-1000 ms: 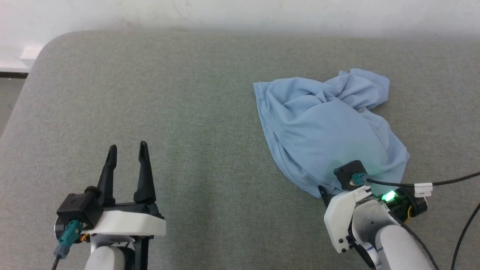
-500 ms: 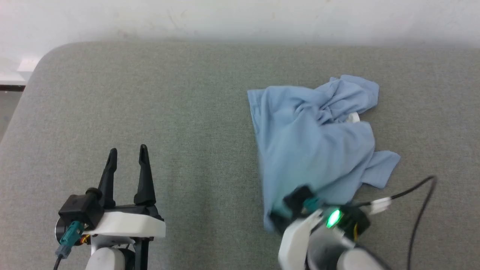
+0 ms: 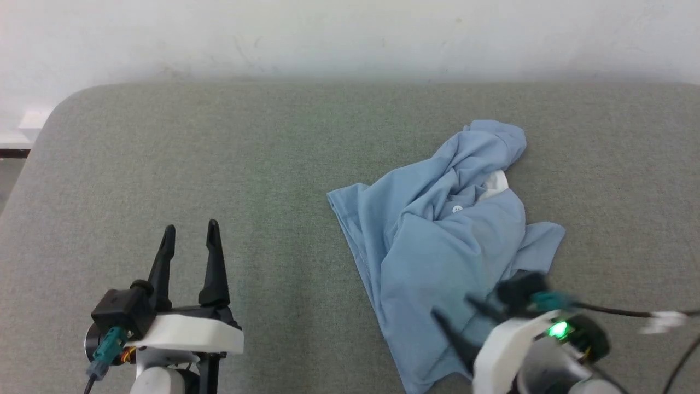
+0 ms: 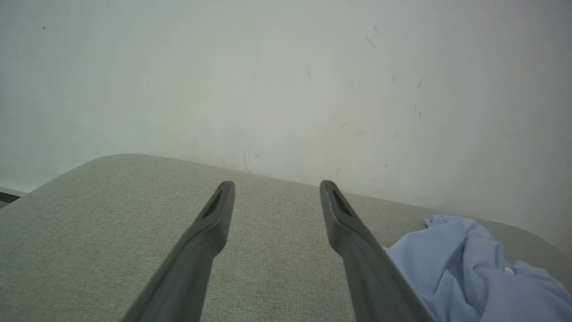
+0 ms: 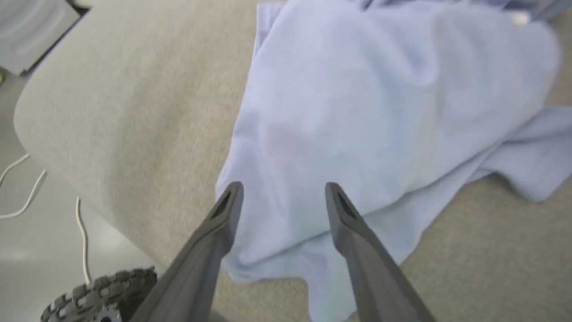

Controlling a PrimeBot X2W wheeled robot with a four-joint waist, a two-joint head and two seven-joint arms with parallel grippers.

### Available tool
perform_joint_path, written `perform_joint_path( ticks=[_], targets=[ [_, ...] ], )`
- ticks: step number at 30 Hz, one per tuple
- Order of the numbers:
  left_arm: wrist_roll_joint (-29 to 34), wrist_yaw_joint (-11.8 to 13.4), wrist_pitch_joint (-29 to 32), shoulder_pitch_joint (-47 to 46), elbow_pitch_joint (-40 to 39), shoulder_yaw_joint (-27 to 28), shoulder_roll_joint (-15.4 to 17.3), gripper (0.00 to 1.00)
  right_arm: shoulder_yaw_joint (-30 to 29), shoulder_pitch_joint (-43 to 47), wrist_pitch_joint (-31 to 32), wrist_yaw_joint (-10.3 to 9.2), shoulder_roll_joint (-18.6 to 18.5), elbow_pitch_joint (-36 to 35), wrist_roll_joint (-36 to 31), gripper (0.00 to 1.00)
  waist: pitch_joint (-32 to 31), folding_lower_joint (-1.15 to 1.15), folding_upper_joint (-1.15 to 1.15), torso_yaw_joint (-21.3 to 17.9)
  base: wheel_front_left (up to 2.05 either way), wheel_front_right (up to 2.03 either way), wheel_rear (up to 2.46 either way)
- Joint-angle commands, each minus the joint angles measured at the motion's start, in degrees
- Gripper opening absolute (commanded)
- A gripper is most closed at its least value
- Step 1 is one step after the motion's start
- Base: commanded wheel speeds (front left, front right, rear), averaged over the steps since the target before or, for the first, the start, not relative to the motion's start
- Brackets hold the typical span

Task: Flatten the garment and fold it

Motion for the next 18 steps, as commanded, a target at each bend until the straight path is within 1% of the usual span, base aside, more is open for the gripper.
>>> perform_joint_path(
  ticks=[1, 6, 10, 13, 18],
  targets=[
    [0.5, -0.43, -0.26, 1.03, 0.34, -0.14, -0.17, 1.0, -2.01, 0.19, -3.36, -0.05, 0.87, -1.57, -0.09, 1.0, 0.03, 0.0, 0.0, -0.17, 0.0, 0.0, 0.0],
    [1.47, -1.6, -0.26, -2.04, 1.73, -2.54, -0.17, 1.0, -10.21, -1.2, -17.55, -0.05, 2.74, -3.59, -1.8, 1.0, 1.46, 0.0, 0.0, -2.53, 0.0, 0.0, 0.0],
    [2.88, -3.35, 0.43, -9.88, 4.9, -6.81, -0.15, 1.0, -13.92, -3.53, -26.54, -0.05, 2.94, -2.42, -1.32, 1.0, 4.71, 0.0, 0.0, -5.64, 0.0, 0.0, 0.0],
    [3.3, -4.35, 3.49, -18.54, 8.22, -10.35, -0.16, 1.0, -15.37, -5.47, -31.03, -0.05, 2.96, -0.26, -0.97, 1.0, 7.99, 0.0, 0.0, -8.33, 0.0, 0.0, 0.0],
    [2.14, -4.97, 11.81, -33.09, 15.31, -15.4, -0.16, 1.0, -14.95, -8.6, -34.99, -0.05, 2.97, 3.72, 0.69, 1.0, 13.43, 0.0, 0.0, -13.77, 0.0, 0.0, 0.0]
  ],
)
